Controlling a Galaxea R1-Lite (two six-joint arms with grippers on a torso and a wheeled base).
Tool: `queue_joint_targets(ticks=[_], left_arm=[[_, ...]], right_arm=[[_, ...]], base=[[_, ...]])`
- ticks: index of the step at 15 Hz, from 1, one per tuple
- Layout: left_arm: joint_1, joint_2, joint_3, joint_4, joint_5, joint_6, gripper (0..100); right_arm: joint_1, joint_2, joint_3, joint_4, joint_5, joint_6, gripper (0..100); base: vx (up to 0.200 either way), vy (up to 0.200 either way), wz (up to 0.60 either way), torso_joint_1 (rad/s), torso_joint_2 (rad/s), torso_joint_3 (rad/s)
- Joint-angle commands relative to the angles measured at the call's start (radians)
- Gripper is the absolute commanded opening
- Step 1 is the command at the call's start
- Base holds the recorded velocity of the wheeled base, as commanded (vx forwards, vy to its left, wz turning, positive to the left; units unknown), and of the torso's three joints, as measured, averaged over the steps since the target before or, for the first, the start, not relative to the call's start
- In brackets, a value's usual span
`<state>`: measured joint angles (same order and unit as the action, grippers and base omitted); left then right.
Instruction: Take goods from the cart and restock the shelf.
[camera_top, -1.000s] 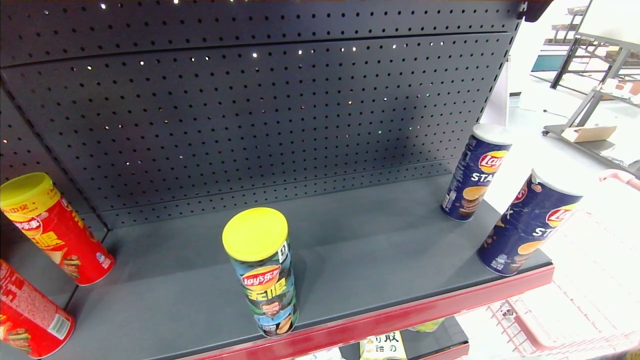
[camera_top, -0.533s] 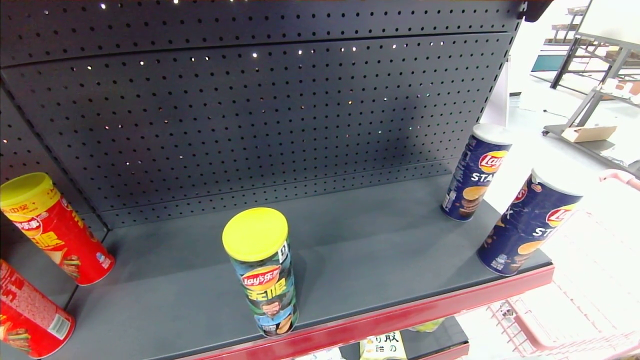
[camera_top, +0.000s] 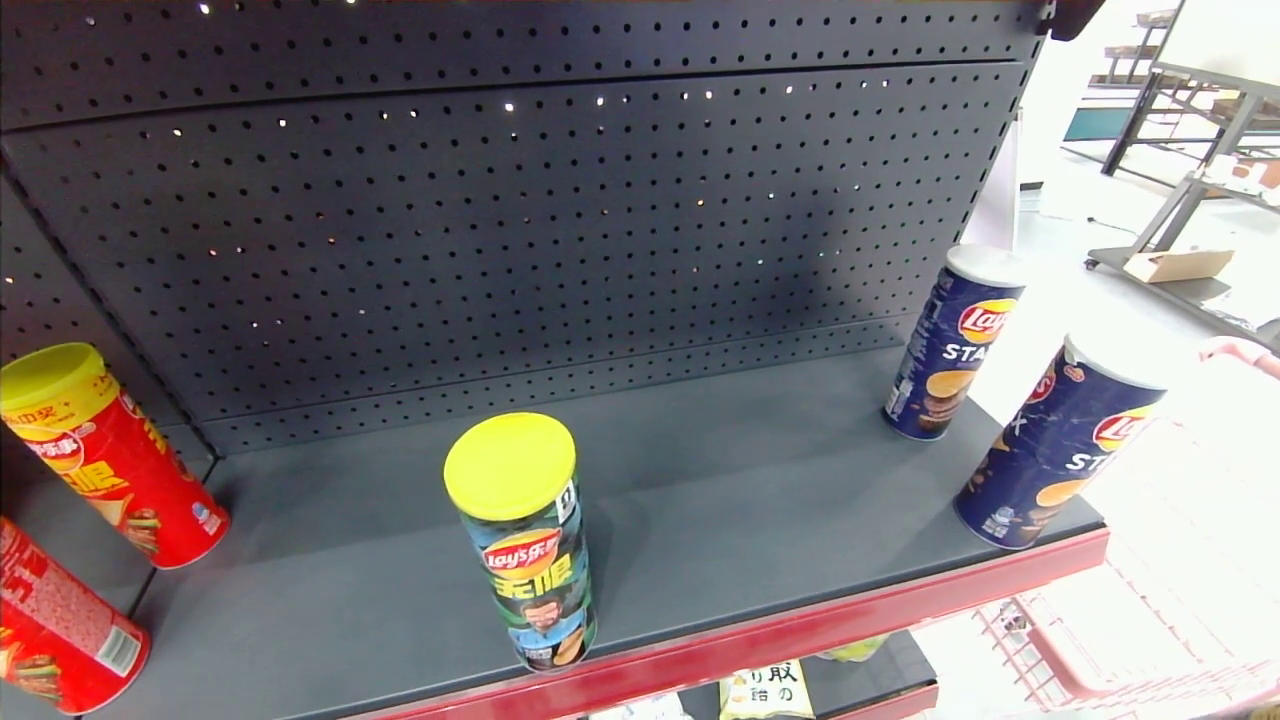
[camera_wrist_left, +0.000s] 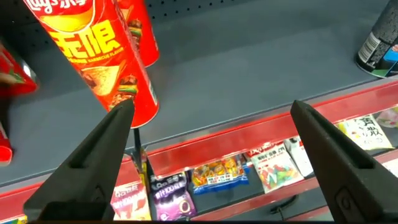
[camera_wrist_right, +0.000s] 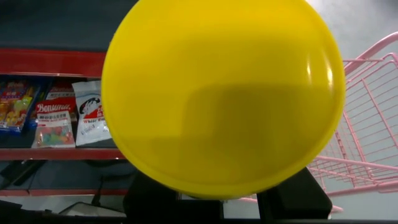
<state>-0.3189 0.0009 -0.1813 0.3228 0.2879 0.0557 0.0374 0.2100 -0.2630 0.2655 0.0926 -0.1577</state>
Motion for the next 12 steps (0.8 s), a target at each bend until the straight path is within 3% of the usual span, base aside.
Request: queue_joint_targets(ticks=[1,2,7,11,12], left_arm=[[0.000,-0.001,-0.001,-0.001,0.001,0.001,100],[0.000,-0.001,-0.001,-0.001,-0.001,0.001,100],[0.000,-0.001,0.000,-0.001,-0.003,0.012,100],[0.000,-0.001,0.000,-0.001,-0.003,0.013,100],[0.000,-0.001,0.000,-0.001,-0.003,0.013,100]], right_arm=[[-0.001,0.002,-0.001,0.000,-0.005,-0.008,0],[-0.001,0.000,-0.001,0.000,-0.010,-0.016,0],[-0.001,-0.008,0.002,-0.002,-0.020,-0.019,0],[-0.001,-0.008,0.005,-0.002,-0.020,-0.019,0],[0.001,-0.008,0.007,-0.003,-0.020,-0.019,0]], base=[[-0.200,0.000,0.00,0.022,0.01,-0.002],[-0.200,0.000,0.00,0.002,0.00,0.002],[0.000,0.000,0.00,0.000,0.00,0.000],[0.000,0.000,0.60,0.004,0.00,0.005],[0.000,0.000,0.00,0.000,0.00,0.000]])
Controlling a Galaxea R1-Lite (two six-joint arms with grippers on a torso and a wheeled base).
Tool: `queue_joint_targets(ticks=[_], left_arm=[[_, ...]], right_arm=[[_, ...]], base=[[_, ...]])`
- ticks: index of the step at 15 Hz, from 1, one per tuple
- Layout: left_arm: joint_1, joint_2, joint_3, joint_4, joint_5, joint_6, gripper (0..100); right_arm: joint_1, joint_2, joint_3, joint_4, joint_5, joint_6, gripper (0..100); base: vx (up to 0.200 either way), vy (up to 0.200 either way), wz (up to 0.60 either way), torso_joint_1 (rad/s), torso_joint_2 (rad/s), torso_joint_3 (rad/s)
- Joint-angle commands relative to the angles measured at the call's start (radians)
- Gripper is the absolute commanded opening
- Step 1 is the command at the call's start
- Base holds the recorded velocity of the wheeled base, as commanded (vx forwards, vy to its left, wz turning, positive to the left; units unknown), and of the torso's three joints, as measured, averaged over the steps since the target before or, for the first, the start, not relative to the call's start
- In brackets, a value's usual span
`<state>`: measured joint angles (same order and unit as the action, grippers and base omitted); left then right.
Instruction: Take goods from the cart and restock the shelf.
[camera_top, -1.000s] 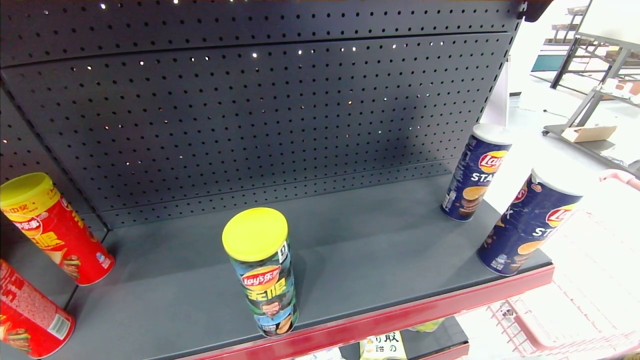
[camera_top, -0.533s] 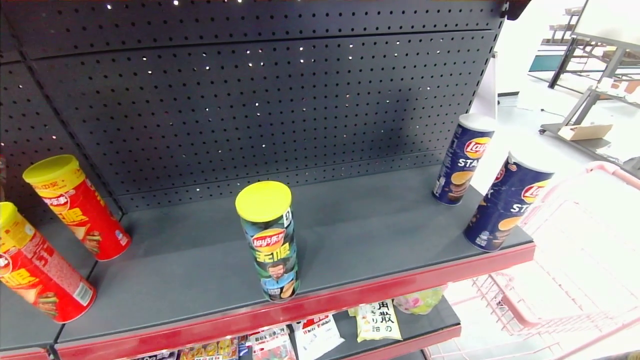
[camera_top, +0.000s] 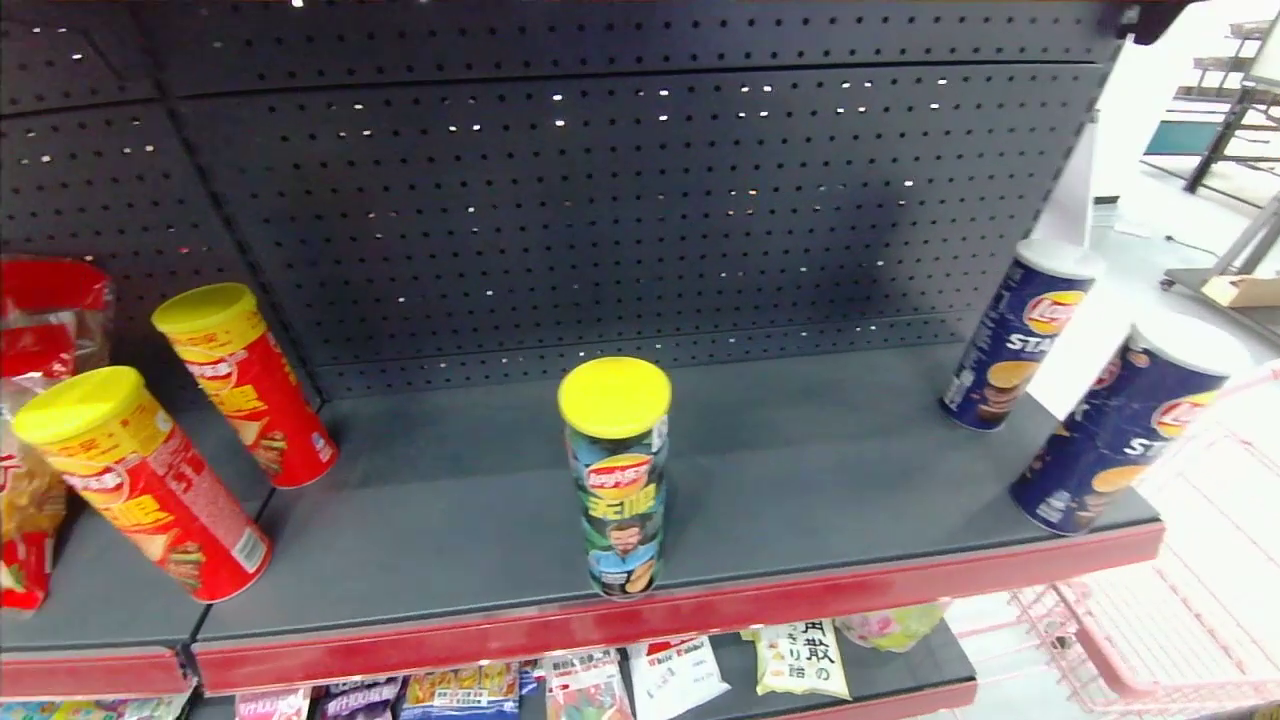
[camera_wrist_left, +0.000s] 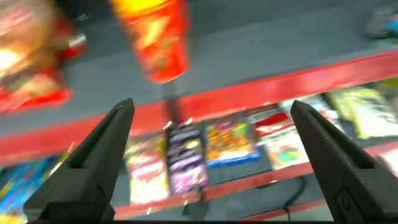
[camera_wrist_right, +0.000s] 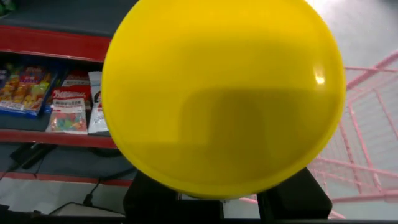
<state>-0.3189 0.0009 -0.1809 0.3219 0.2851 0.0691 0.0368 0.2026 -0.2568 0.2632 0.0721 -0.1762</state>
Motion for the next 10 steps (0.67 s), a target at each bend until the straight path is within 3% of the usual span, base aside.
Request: queue_joint_targets(ticks=[1,6,10], left_arm=[[0.000,-0.001,0.000,-0.001,0.000,0.000,100],[0.000,-0.001,0.001,-0.001,0.006,-0.003,100],[0.000,-0.001,0.000,-0.001,0.009,-0.002,100]], right_arm=[[0.003,-0.002,0.001,0.001,0.002,0.000,0],[0.011,0.018,-0.032,-0.009,0.023,-0.002,0],[0.060,0.305,-0.240,-0.021,0.132,-0.011,0]], base=[[0.000,0.000,0.00,0.000,0.00,0.000],[0.000,0.000,0.00,0.000,0.00,0.000],[0.000,0.000,0.00,0.000,0.00,0.000]])
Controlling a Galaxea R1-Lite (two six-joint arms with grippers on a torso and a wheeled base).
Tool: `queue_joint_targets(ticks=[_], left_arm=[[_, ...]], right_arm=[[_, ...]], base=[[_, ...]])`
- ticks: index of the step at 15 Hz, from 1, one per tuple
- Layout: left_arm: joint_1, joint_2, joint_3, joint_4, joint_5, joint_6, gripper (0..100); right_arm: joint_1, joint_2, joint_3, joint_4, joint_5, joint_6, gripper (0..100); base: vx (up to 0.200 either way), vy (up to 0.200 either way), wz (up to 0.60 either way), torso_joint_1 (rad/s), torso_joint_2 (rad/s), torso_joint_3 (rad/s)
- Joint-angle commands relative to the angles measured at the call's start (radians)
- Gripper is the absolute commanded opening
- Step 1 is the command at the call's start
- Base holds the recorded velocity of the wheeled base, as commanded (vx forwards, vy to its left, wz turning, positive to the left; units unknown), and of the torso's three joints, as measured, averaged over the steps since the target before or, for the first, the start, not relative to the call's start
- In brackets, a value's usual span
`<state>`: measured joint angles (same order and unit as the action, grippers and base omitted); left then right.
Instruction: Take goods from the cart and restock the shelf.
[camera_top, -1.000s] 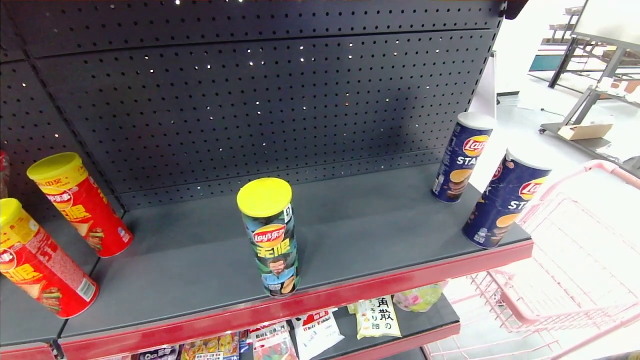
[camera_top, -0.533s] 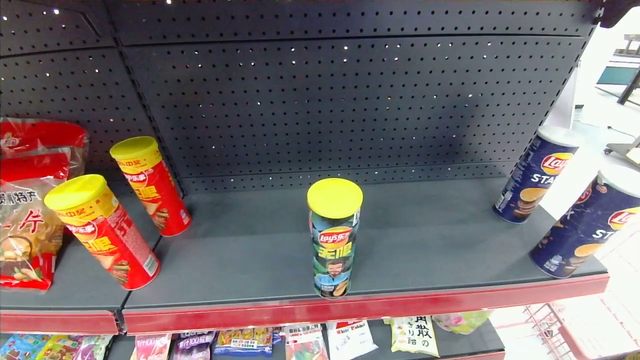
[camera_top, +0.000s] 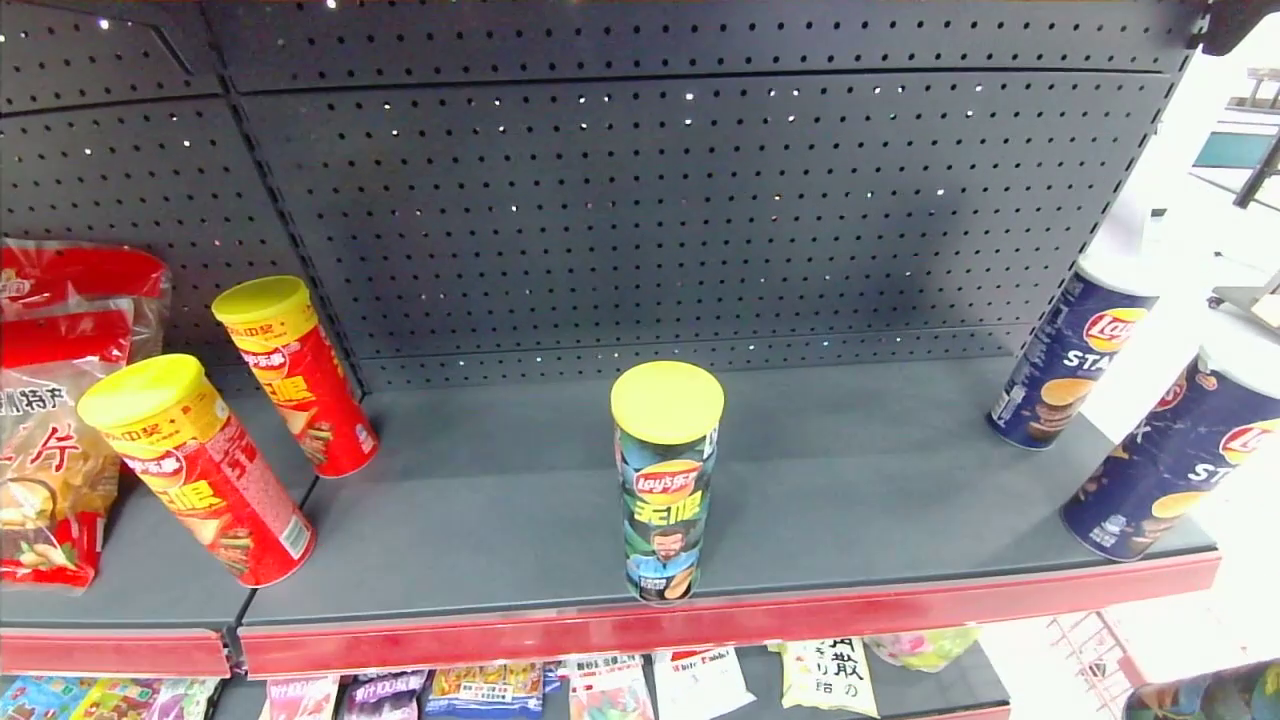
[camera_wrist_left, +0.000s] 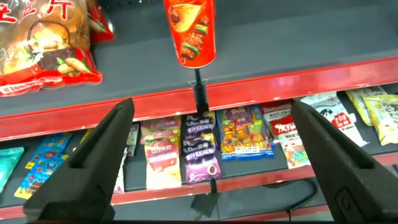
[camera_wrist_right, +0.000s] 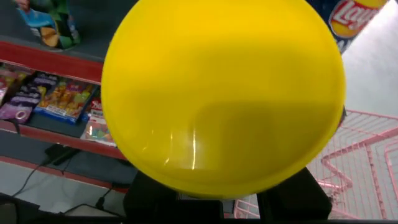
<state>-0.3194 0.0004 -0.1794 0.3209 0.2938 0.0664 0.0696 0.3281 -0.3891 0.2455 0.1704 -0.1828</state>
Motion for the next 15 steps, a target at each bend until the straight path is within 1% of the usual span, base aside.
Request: queue_joint_targets(ticks=[1,2,3,4,5,6,8,9,11,13,15], left_arm=[[0.000,0.000,-0.002,0.000,0.001,0.001,100],[0.000,0.000,-0.002,0.000,0.001,0.003,100],[0.000,0.000,-0.002,0.000,0.002,0.003,100],[0.000,0.000,-0.002,0.000,0.004,0.006,100],[0.000,0.000,-0.002,0.000,0.005,0.012,100],[0.000,0.000,-0.002,-0.002,0.007,0.032,100],[0.000,0.000,-0.002,-0.002,0.007,0.039,100],[0.000,0.000,-0.002,-0.002,0.008,0.038,100],[0.000,0.000,-0.002,-0.002,0.007,0.039,100],[0.000,0.000,-0.002,-0.002,0.007,0.039,100],[0.000,0.000,-0.002,-0.002,0.007,0.041,100]], right_arm=[[0.042,0.216,-0.132,-0.003,0.049,-0.011,0],[0.105,0.310,-0.174,-0.045,0.064,-0.015,0],[0.147,0.378,-0.185,-0.098,0.063,-0.014,0],[0.180,0.447,-0.206,-0.146,0.063,-0.014,0],[0.197,0.493,-0.226,-0.164,0.063,-0.012,0],[0.222,0.594,-0.287,-0.173,0.064,-0.006,0],[0.233,0.697,-0.350,-0.173,0.070,-0.006,0],[0.248,0.784,-0.399,-0.175,0.100,-0.004,0],[0.260,0.875,-0.464,-0.175,0.132,-0.004,0],[0.262,0.948,-0.537,-0.173,0.133,-0.007,0],[0.279,1.056,-0.648,-0.173,0.170,-0.007,0]], base=[[0.000,0.000,0.00,0.000,0.00,0.000],[0.000,0.000,0.00,0.000,0.00,0.000],[0.000,0.000,0.00,0.000,0.00,0.000],[0.000,0.000,0.00,0.000,0.00,0.000],[0.000,0.000,0.00,0.000,0.00,0.000],[0.000,0.000,0.00,0.000,0.00,0.000],[0.000,0.000,0.00,0.000,0.00,0.000],[0.000,0.000,0.00,0.000,0.00,0.000],[0.000,0.000,0.00,0.000,0.00,0.000],[0.000,0.000,0.00,0.000,0.00,0.000],[0.000,0.000,0.00,0.000,0.00,0.000]])
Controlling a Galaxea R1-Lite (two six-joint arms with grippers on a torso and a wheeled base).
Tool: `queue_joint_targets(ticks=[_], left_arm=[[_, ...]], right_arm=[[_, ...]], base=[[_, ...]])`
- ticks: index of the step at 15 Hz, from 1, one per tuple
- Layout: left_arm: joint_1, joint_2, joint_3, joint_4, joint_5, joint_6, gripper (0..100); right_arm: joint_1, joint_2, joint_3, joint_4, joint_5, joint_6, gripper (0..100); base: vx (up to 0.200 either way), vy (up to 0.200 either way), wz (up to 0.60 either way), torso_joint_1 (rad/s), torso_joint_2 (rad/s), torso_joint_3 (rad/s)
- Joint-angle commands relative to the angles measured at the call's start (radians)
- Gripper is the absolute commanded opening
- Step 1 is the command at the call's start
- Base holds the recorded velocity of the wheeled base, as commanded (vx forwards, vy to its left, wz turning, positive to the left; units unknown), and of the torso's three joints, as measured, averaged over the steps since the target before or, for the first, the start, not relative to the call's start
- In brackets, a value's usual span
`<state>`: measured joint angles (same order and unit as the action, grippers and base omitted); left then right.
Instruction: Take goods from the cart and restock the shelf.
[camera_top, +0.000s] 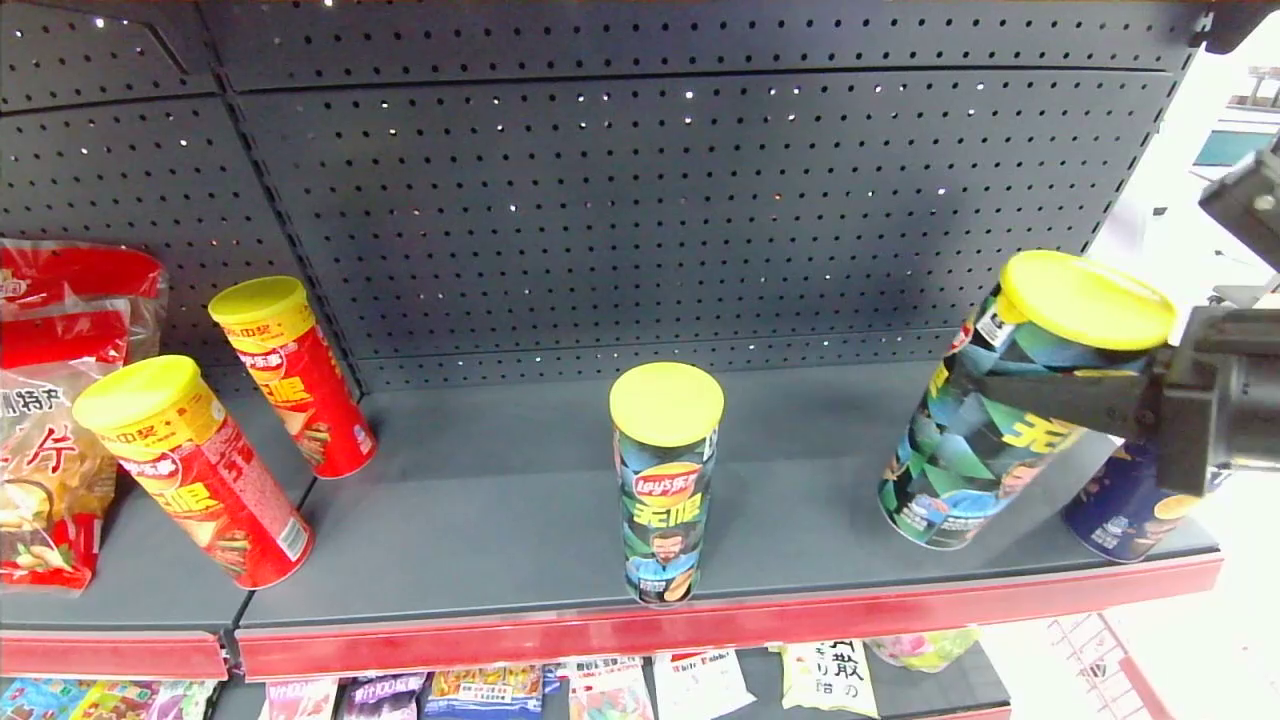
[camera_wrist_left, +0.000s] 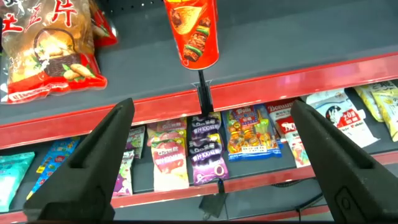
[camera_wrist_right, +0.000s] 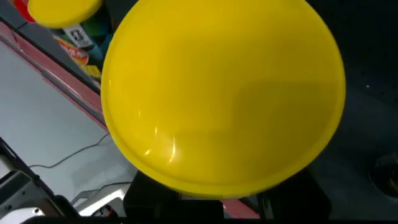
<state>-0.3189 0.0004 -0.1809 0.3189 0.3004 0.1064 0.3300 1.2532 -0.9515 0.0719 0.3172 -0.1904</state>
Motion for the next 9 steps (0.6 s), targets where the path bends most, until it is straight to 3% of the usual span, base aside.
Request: queue_joint_targets(ticks=[1,4,7,9], left_arm=[[0.000,0.000,0.000,0.000,0.000,-0.001,100],[0.000,0.000,0.000,0.000,0.000,-0.001,100],[0.000,0.000,0.000,0.000,0.000,0.001,100],[0.000,0.000,0.000,0.000,0.000,0.001,100]], right_arm=[[0.026,0.172,-0.122,-0.001,0.029,0.002,0],[0.057,0.261,-0.185,-0.003,0.029,0.003,0],[0.093,0.402,-0.220,-0.141,0.022,0.020,0],[0.116,0.451,-0.279,-0.158,0.020,0.026,0]], base=[[0.000,0.000,0.00,0.000,0.00,0.000],[0.000,0.000,0.00,0.000,0.00,0.000],[0.000,0.000,0.00,0.000,0.00,0.000],[0.000,0.000,0.00,0.000,0.00,0.000]])
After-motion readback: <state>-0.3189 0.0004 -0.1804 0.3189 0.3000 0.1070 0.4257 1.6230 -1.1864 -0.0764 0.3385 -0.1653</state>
